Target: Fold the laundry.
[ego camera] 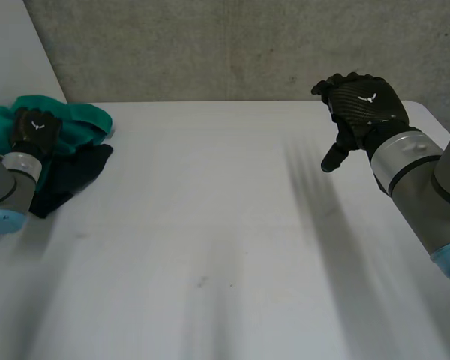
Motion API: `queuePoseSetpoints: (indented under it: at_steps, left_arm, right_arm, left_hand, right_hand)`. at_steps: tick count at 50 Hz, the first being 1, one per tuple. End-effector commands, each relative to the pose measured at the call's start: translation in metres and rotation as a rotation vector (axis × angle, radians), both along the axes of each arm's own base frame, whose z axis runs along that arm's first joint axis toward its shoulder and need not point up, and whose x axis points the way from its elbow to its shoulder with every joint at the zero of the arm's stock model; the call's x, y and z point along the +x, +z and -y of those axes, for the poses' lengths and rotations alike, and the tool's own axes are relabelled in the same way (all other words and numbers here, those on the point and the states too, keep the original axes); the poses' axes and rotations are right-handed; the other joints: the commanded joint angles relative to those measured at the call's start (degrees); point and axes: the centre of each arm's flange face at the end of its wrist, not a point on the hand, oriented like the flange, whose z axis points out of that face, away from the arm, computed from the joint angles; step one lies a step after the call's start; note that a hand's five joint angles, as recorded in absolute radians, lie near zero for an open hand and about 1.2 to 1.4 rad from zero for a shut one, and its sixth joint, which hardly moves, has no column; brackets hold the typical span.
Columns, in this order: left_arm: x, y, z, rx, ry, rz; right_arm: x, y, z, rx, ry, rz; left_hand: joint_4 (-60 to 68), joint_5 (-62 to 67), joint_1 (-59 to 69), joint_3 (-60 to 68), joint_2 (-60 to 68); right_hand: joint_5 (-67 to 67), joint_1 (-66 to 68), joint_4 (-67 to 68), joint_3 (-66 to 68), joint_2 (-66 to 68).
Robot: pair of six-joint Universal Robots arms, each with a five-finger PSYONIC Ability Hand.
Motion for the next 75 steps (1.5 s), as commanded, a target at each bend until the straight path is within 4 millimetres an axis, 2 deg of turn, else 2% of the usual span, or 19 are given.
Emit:
queuePoseSetpoints:
  at_steps: [1, 5, 10, 12, 14, 16, 17, 20, 21, 23, 25, 31, 36, 44, 49, 54, 63, 69, 75]
  left_arm:
    - [-0.041, 0.056, -0.029, -0.191, -0.056, -0.063]
    - [-0.081, 0.085, -0.068, -0.177, -0.166, -0.178]
    - [-0.142, 0.119, -0.144, -0.069, -0.422, -0.429]
    - [-0.160, 0.122, -0.168, -0.007, -0.506, -0.492]
    - [-0.182, 0.120, -0.203, 0.115, -0.618, -0.571]
    - [-0.196, 0.114, -0.226, 0.215, -0.681, -0.613]
    - [-0.208, 0.105, -0.248, 0.322, -0.732, -0.639]
    - [-0.223, 0.093, -0.277, 0.462, -0.790, -0.660]
    - [-0.230, 0.085, -0.290, 0.530, -0.806, -0.655]
    - [-0.235, 0.075, -0.298, 0.582, -0.804, -0.637]
    - [-0.237, 0.070, -0.300, 0.606, -0.787, -0.620]
    - [-0.229, 0.074, -0.283, 0.583, -0.706, -0.627]
    - [-0.202, 0.079, -0.254, 0.533, -0.571, -0.641]
    - [-0.186, 0.067, -0.266, 0.610, -0.447, -0.598]
    - [-0.183, 0.057, -0.264, 0.605, -0.392, -0.549]
    - [-0.188, 0.036, -0.255, 0.607, -0.371, -0.444]
    - [-0.205, 0.015, -0.242, 0.614, -0.387, -0.387]
    - [-0.215, 0.002, -0.232, 0.613, -0.394, -0.379]
    - [-0.224, -0.012, -0.223, 0.616, -0.402, -0.367]
  right_arm:
    - [0.000, -0.001, 0.002, 0.002, -0.001, -0.001]
    - [0.000, 0.000, 0.002, 0.000, -0.001, 0.000]
    - [0.000, 0.004, 0.001, -0.011, -0.001, 0.005]
    - [-0.001, 0.006, 0.001, -0.017, -0.003, 0.007]
    - [-0.001, 0.007, 0.001, -0.020, -0.003, 0.009]
    - [-0.002, 0.012, -0.001, -0.031, -0.003, 0.014]
    - [-0.002, 0.014, -0.001, -0.036, -0.003, 0.016]
    - [-0.004, 0.019, 0.001, -0.049, -0.012, 0.023]
    - [-0.006, 0.020, 0.002, -0.051, -0.018, 0.024]
    - [-0.011, 0.021, 0.007, -0.053, -0.032, 0.024]
    - [-0.013, 0.021, 0.009, -0.054, -0.041, 0.026]
    - [-0.014, 0.024, 0.011, -0.056, -0.043, 0.025]
    - [-0.011, 0.021, 0.009, -0.028, -0.024, -0.040]
    - [-0.005, -0.003, -0.010, 0.052, 0.139, -0.430]
    - [-0.008, -0.016, -0.019, 0.078, 0.197, -0.557]
    - [-0.006, -0.037, -0.016, 0.102, 0.213, -0.571]
    - [-0.004, -0.077, -0.006, 0.124, 0.206, -0.580]
    - [-0.007, -0.088, -0.006, 0.162, 0.208, -0.587]
    - [-0.008, -0.096, -0.009, 0.180, 0.218, -0.589]
  left_hand:
    - [11.7, 17.4, 15.4, 13.4, 13.1]
    - [11.7, 17.4, 15.4, 13.4, 13.1]
    - [11.7, 17.4, 15.4, 13.4, 13.1]
    - [11.7, 17.4, 15.4, 13.4, 13.1]
    - [11.7, 17.4, 15.4, 13.4, 13.1]
    - [11.7, 17.4, 15.4, 13.4, 13.1]
    - [11.7, 17.4, 15.4, 13.4, 13.1]
    - [11.7, 17.4, 15.4, 13.4, 13.1]
    - [-7.9, -2.3, -4.2, -6.2, -6.6]
    - [-38.6, -32.9, -34.9, -36.9, -37.2]
    - [-58.3, -52.6, -54.6, -56.6, -56.9]
    - [-58.3, -52.6, -54.6, -56.6, -56.9]
    - [-57.1, -51.4, -53.3, -55.3, -55.7]
    - [-55.7, -50.1, -52.0, -54.0, -54.4]
    - [-54.9, -49.2, -51.2, -53.1, -53.5]
    - [-52.4, -46.7, -48.6, -50.6, -51.0]
    - [-46.6, -41.0, -42.9, -44.9, -45.3]
    - [-45.4, -39.8, -41.7, -43.7, -44.1]
    - [-35.0, -29.4, -31.3, -33.3, -33.7]
  right_hand:
    - [-3.3, -1.2, -3.5, -2.4, -2.7]
    - [-3.3, -1.2, -3.5, -2.4, -2.7]
    - [-3.3, -1.2, -3.5, -2.4, -2.7]
    - [-3.3, -1.2, -3.5, -2.4, -2.7]
    - [-3.3, -1.2, -3.5, -2.4, -2.7]
    - [-3.3, -1.2, -3.5, -2.4, -2.7]
    - [-3.3, -1.2, -3.5, -2.4, -2.7]
    - [-3.3, -1.2, -3.5, -2.4, -2.7]
    - [-3.3, -1.2, -3.5, -2.4, -2.7]
    - [-3.3, -1.2, -3.5, -2.4, -2.7]
    - [-3.3, -1.2, -3.5, -2.4, -2.7]
    - [-3.3, -1.2, -3.5, -2.4, -2.7]
    - [-3.3, -1.2, -3.5, -2.4, -2.7]
    - [-3.3, -1.2, -3.5, -2.4, -2.7]
    - [-3.3, -1.2, -3.5, -2.4, -2.7]
    - [-3.3, -1.2, -3.5, -2.4, -2.7]
    - [-3.3, -1.2, -3.5, -2.4, -2.7]
    - [-3.3, -1.2, -3.5, -2.4, -2.7]
    - [-3.3, -1.2, -3.5, -2.4, -2.7]
